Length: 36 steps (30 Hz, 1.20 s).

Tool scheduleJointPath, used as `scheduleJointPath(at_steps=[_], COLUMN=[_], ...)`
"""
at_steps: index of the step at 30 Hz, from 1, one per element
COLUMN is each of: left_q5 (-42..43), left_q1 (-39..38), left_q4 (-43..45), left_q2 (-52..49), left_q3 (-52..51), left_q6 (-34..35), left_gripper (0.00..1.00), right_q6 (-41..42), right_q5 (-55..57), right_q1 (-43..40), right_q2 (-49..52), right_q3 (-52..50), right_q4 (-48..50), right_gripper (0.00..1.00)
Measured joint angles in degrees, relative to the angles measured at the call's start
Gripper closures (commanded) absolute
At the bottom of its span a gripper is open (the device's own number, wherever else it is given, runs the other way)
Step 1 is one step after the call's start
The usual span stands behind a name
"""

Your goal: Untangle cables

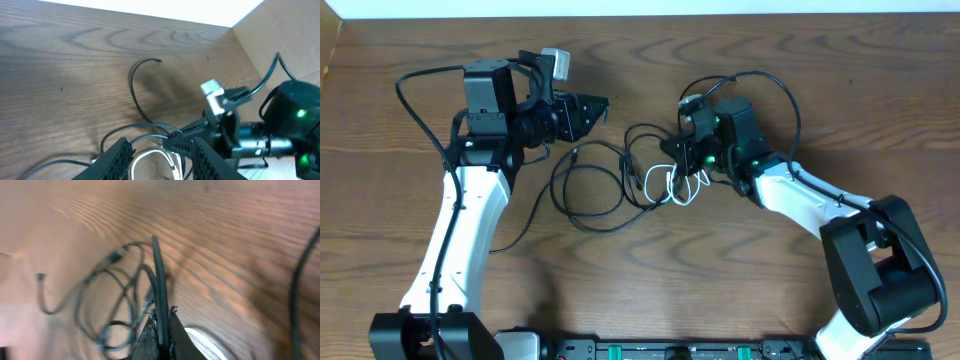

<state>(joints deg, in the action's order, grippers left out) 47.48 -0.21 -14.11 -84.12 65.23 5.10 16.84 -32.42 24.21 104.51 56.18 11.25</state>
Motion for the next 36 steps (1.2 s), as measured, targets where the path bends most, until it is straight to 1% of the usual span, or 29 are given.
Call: scheduleJointPath(at_steps=[2,5,6,11,13,16,20,23,26,30,36], left_q5=[0.7,5.3,7.4,24.9,30.8,36.0,39.0,38.9,34.4,24.3,18.8], left_q1=[0.0,0.0,0.0,0.0,0.0,0.0,0.0,0.0,0.0,0.1,0.0], left_q4=[1.0,4.2,5.4,12.2,14.6,17.3,19.8,20.8,20.1,19.5,19.5], left_q2=[0.0,0.0,0.0,0.0,0.0,0.0,0.0,0.0,0.0,0.0,0.0], left_q3=[0.0,0.0,0.0,0.0,0.0,0.0,0.0,0.0,0.0,0.0,0.0], left_q6=[0.0,-0.1,-0.2,-2.9,-4.0,-5.6,-8.0,-8.9,-9.4,-10.1,-14.5], left_gripper=[0.62,0.61,0.55,0.37,0.34,0.24,0.14,0.13,0.12,0.12,0.12], right_q6=[1.9,5.6,6.9,17.6,23.3,32.7,43.5,50.1,53.8,56.2,57.5], right_q5=[-3.9,-9.7,-11.7,-21.7,-25.5,-29.7,-32.4,-33.3,-33.8,-34.0,-33.4], right_q1=[-1.2,-2.9,-3.5,-5.6,-6.4,-7.1,-7.2,-7.3,-7.4,-7.4,-7.4], right_q2=[0.0,-0.2,-0.3,-0.7,-0.8,-1.0,-1.4,-1.5,-1.5,-1.5,-1.5], right_q3=[0.0,0.0,-0.1,-0.2,-0.2,-0.2,-0.2,-0.2,-0.2,-0.2,-0.2], right_q4=[3.1,9.2,11.4,30.2,39.4,53.8,67.6,71.8,72.0,72.0,71.8], right_gripper=[0.99,0.99,0.99,0.99,0.99,0.99,0.99,0.99,0.99,0.99,0.99])
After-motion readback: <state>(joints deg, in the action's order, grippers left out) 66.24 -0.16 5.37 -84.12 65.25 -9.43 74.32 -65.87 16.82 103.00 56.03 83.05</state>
